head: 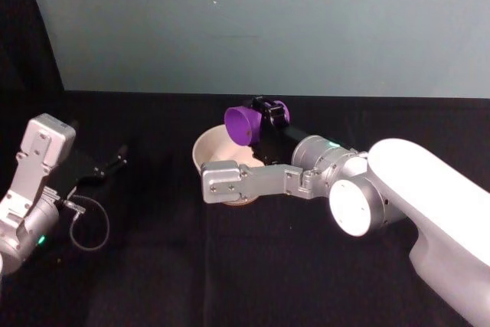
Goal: Pick up the cup and pour the mung beans from the cup into the bowl.
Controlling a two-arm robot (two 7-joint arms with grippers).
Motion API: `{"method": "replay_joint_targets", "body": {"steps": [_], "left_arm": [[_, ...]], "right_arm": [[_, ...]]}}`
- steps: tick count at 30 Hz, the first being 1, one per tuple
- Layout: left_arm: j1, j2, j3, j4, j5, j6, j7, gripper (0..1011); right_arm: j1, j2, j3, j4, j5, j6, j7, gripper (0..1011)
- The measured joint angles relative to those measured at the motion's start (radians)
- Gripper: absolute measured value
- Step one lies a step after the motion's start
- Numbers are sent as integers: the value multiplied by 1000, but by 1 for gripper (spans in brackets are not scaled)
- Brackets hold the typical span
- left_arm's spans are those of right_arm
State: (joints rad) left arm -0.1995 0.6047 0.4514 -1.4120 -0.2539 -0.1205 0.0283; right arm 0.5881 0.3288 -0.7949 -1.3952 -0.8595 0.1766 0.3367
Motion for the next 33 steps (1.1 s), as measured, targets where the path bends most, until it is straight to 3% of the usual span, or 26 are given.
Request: {"method": "replay_joint_targets", "body": {"steps": [33], "left_arm": [[0,0,0,0,0,0,0,1011]], "right_arm": [[-3,-14,-2,-8,-149,-15,36,724]]}}
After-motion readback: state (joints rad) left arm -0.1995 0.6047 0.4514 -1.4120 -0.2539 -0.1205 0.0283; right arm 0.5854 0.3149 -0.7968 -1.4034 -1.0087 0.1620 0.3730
